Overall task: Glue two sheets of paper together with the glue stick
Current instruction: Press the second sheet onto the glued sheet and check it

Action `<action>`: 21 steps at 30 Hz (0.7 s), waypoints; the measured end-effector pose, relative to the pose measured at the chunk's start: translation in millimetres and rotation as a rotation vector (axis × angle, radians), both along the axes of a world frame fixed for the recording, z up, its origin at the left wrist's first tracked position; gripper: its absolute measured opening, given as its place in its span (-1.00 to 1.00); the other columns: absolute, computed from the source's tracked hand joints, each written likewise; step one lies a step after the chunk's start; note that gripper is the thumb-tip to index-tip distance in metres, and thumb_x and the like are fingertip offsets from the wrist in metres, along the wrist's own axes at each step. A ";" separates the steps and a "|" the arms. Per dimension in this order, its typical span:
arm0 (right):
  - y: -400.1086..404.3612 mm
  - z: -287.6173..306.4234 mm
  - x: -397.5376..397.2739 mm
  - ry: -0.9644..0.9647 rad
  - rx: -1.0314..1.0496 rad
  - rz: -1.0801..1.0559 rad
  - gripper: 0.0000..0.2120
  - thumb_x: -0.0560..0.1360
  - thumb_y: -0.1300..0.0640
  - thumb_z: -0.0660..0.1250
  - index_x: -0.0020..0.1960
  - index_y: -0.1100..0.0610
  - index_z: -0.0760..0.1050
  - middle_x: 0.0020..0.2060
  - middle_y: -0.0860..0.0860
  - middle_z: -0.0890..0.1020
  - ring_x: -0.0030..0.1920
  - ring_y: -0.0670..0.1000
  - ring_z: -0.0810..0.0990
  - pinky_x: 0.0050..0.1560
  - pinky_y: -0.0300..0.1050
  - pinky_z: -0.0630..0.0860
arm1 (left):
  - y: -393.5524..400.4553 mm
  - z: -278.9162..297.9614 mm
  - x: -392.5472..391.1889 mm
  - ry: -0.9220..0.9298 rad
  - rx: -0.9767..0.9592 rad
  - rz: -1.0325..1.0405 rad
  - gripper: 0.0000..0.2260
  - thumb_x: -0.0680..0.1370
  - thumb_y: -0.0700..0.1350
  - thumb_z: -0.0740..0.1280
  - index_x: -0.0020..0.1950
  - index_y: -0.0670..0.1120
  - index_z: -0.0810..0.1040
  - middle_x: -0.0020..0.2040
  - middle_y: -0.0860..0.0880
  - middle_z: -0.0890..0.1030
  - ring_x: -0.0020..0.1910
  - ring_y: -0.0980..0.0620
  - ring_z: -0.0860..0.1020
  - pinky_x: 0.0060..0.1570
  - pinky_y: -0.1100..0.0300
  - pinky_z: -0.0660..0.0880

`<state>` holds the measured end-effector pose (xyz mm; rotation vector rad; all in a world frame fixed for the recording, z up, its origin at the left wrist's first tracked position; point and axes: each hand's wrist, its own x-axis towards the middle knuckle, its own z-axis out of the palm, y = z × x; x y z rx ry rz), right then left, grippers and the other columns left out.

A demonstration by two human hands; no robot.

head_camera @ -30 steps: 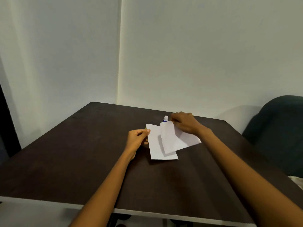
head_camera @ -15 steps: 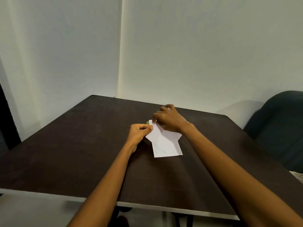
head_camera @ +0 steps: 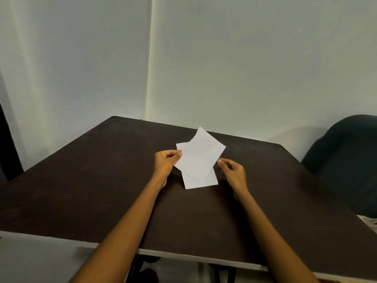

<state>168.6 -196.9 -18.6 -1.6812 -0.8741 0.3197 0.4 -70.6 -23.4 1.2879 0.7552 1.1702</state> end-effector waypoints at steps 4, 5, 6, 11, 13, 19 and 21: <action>7.2 4.5 -1.3 0.020 0.051 0.011 -0.86 0.52 0.07 0.32 -0.18 0.03 0.61 -0.30 -0.05 0.66 -0.30 -0.13 0.54 -0.22 -0.24 0.46 | 0.4 -0.4 0.0 0.017 0.015 -0.005 -0.83 0.46 -0.25 0.40 0.04 -0.22 0.64 -0.14 -0.02 0.66 -0.20 0.18 0.62 -0.24 0.40 0.55; 8.6 4.7 -0.7 0.034 0.047 0.013 -0.86 0.52 0.08 0.31 -0.17 0.04 0.60 -0.31 -0.05 0.65 -0.30 -0.13 0.53 -0.25 -0.25 0.46 | 0.6 -0.6 -0.1 0.025 0.019 -0.005 -0.83 0.47 -0.25 0.40 0.04 -0.22 0.64 -0.13 -0.02 0.67 -0.20 0.17 0.62 -0.24 0.38 0.55; 9.2 4.2 0.3 0.058 0.049 0.010 -0.86 0.54 0.09 0.29 -0.16 0.05 0.57 -0.30 -0.04 0.63 -0.30 -0.11 0.53 -0.27 -0.25 0.45 | 0.8 -0.5 -0.2 0.031 0.022 -0.008 -0.84 0.48 -0.24 0.39 0.04 -0.22 0.64 -0.14 -0.02 0.67 -0.22 0.16 0.61 -0.26 0.37 0.55; 8.5 0.7 8.7 0.312 0.169 -0.095 -0.83 0.53 0.15 0.08 -0.24 0.08 0.31 -0.28 0.02 0.48 -0.26 0.00 0.43 -0.30 -0.12 0.33 | 1.6 -1.3 0.9 0.034 -0.005 -0.069 -0.84 0.53 -0.30 0.30 0.08 -0.25 0.60 -0.18 -0.12 0.65 -0.37 0.10 0.62 -0.33 0.29 0.60; 9.0 2.1 10.2 0.313 0.165 -0.075 -0.83 0.54 0.15 0.06 -0.22 0.07 0.32 -0.23 0.01 0.51 -0.20 0.02 0.45 -0.24 -0.08 0.36 | 0.9 0.0 0.7 0.054 0.013 -0.088 -0.88 0.52 -0.32 0.31 0.02 -0.24 0.60 -0.22 -0.11 0.65 -0.42 0.14 0.62 -0.36 0.30 0.59; 22.6 12.6 11.1 0.236 0.127 0.047 -0.83 0.58 0.16 0.13 -0.13 0.05 0.46 -0.16 0.00 0.61 -0.18 -0.02 0.56 -0.17 -0.13 0.50 | 4.1 6.3 1.3 0.023 -0.052 -0.120 -0.75 0.48 -0.32 0.35 0.02 -0.14 0.33 -0.25 -0.18 0.64 -0.46 0.02 0.60 -0.43 0.20 0.58; 28.7 12.7 13.2 0.194 0.084 0.070 -0.86 0.58 0.13 0.17 -0.10 0.05 0.49 -0.13 -0.01 0.63 -0.17 -0.04 0.58 -0.21 -0.17 0.49 | 6.8 7.4 2.6 0.034 -0.052 -0.142 -0.73 0.47 -0.31 0.37 0.08 -0.14 0.35 -0.24 -0.15 0.65 -0.47 0.04 0.61 -0.44 0.21 0.58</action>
